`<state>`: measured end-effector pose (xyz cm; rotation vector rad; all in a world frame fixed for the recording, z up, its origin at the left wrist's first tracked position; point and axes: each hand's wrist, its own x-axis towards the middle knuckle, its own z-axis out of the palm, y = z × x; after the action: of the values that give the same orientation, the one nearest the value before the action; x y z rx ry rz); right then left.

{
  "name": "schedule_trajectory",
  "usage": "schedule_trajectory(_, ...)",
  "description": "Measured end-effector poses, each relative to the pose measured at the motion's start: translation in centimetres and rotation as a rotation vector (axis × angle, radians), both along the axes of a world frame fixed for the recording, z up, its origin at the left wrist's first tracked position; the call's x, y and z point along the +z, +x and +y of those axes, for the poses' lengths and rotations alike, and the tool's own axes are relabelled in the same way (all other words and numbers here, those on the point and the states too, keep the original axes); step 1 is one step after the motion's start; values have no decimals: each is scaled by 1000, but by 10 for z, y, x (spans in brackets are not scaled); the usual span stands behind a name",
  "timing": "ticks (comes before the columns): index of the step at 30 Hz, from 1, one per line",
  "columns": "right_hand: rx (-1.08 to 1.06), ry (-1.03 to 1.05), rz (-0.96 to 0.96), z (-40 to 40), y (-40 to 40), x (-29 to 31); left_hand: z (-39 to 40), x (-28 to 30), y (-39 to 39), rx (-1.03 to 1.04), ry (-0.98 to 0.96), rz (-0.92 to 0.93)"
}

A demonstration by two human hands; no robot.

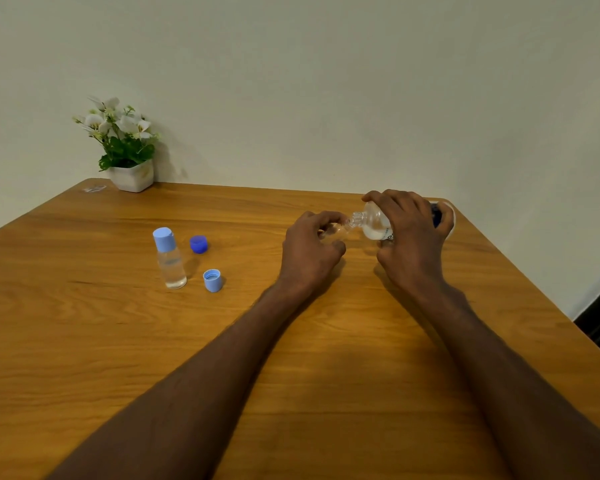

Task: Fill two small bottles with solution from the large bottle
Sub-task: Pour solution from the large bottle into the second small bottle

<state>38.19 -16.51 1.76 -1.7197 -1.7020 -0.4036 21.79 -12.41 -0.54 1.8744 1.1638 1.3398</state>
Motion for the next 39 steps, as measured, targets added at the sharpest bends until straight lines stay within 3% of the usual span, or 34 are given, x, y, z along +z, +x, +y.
schedule_trajectory(39,0,-3,2,0,1,0,0,0,0,1,-6,0)
